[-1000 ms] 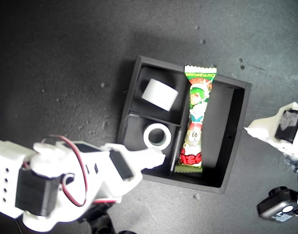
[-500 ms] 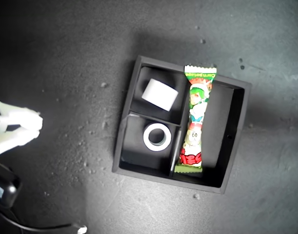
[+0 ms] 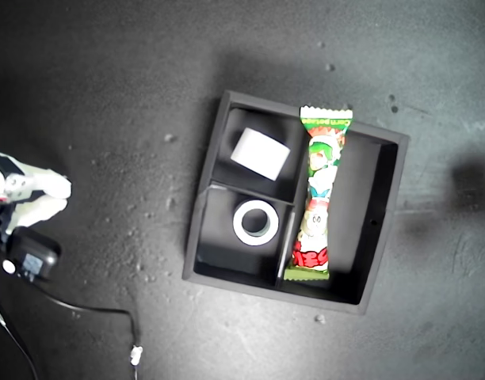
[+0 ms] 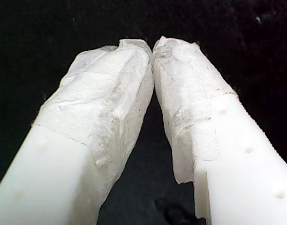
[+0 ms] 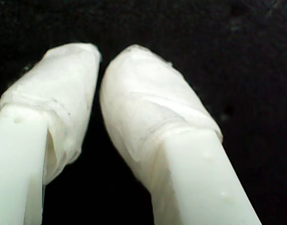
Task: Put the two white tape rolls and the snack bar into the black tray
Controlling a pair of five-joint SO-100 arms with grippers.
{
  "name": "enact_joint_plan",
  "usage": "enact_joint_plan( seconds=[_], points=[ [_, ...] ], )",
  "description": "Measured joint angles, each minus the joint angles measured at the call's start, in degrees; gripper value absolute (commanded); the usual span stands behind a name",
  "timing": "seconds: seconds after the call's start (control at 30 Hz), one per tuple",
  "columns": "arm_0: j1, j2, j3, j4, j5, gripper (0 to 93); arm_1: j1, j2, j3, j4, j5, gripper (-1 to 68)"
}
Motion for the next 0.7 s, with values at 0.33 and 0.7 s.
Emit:
enact_joint_plan(
  seconds=[0.33, 0.7],
  points=[
    [-2.6, 0.0, 6.5, 0.2, -6.0, 0.3, -1.8, -0.3, 8.7, -0.4, 1.8, 0.0],
    [-3.5, 0.0, 6.5, 1.1, -0.6, 0.3, 1.1, 0.4, 8.7, 5.4, -5.1, 0.0]
  ],
)
